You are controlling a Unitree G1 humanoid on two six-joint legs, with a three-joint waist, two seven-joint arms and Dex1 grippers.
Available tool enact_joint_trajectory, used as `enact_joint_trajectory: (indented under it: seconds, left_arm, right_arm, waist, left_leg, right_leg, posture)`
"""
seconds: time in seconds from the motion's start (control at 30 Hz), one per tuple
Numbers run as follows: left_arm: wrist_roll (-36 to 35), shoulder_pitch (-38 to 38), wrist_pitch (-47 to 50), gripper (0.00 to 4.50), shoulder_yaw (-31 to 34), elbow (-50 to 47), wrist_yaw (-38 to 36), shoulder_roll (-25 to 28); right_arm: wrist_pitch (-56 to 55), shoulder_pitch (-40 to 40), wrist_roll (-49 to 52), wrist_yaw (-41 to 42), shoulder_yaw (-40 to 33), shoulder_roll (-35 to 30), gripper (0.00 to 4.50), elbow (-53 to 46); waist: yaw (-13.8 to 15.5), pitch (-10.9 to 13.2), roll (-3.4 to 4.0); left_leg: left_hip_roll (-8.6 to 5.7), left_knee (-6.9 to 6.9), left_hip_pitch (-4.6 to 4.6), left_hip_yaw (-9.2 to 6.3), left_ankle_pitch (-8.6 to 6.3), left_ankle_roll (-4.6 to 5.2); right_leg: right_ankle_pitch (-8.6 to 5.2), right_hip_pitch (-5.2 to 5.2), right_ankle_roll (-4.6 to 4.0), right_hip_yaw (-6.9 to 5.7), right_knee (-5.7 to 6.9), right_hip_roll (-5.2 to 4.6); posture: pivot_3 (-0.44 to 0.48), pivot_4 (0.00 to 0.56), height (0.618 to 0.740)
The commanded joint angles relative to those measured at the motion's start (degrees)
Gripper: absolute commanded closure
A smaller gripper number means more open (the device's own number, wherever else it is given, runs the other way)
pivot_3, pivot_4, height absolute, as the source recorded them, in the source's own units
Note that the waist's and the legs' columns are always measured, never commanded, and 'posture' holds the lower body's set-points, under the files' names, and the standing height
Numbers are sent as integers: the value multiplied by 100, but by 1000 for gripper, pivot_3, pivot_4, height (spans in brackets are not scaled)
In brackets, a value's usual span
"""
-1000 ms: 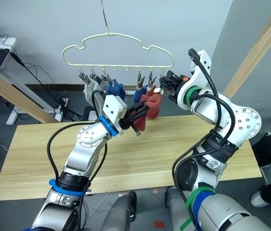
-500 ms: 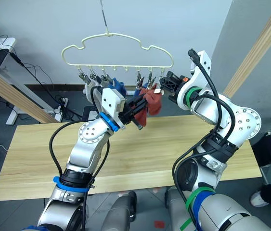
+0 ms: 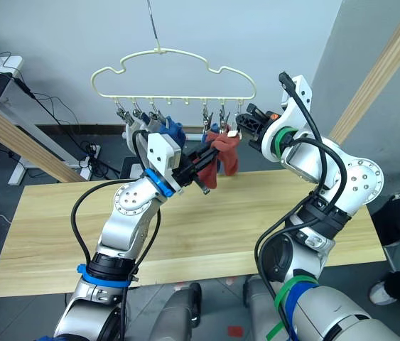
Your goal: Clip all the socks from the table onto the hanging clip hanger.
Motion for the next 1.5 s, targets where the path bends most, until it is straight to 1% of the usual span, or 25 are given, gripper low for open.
enact_joint_trajectory:
  seconds: [0.03,0.13,0.27,0.43,0.6,0.9,1.3,1.5]
  left_arm:
    - [71,7,-162,4500,-56,-199,1,2]
    - [105,0,-193,4500,-48,-174,20,-4]
    - [100,-28,-158,4500,2,-156,113,-63]
    - [-137,-189,1,4500,263,-174,347,-234]
    - [-55,-141,-22,4500,227,-206,328,-181]
    - [-102,-84,-7,4500,169,-255,253,-142]
    - [-117,-99,19,4500,168,-254,252,-150]
    - [-112,-104,17,4500,173,-254,253,-144]
  right_arm:
    - [-220,-24,570,-272,125,-16,4465,-54]
    - [-512,88,1047,-659,295,-70,4465,27]
    - [-913,350,1798,-1049,814,-366,4465,94]
    - [-1625,682,2639,-1396,1567,-926,4465,181]
    - [-2302,940,3236,-1526,2233,-1478,4465,164]
    - [-3198,1141,3811,-1508,3022,-2136,4465,90]
    - [-3801,1241,4219,-1404,3556,-2591,4465,10]
    - [-3919,1266,4317,-1282,3699,-2752,2332,-16]
  waist:
    - [-1,0,0]
    - [-11,0,0]
    - [-12,0,0]
    - [-23,1,-1]
    - [-34,1,-1]
    - [-34,1,-2]
    - [-29,2,-3]
    - [-26,2,-4]
  left_leg:
    - [0,0,0,0,0,0]
    - [0,0,0,0,0,0]
    - [0,0,-1,0,0,0]
    - [-1,1,-2,2,0,0]
    - [-2,2,-1,2,0,0]
    - [-1,4,-3,2,0,0]
    - [-1,6,-3,2,0,0]
    - [-1,6,-3,2,0,0]
  right_leg:
    - [0,0,0,0,0,0]
    - [0,0,0,1,0,0]
    - [0,1,0,1,-2,0]
    - [0,1,0,1,-2,-1]
    - [-1,1,1,1,-3,2]
    - [-1,1,2,2,-5,3]
    - [-1,1,2,3,-5,3]
    - [0,1,2,3,-5,3]
  posture:
    - [-74,337,740]
    - [-73,337,740]
    - [-69,335,740]
    - [-66,332,740]
    - [-63,327,740]
    - [-62,329,740]
    - [-62,334,740]
    - [-61,336,740]
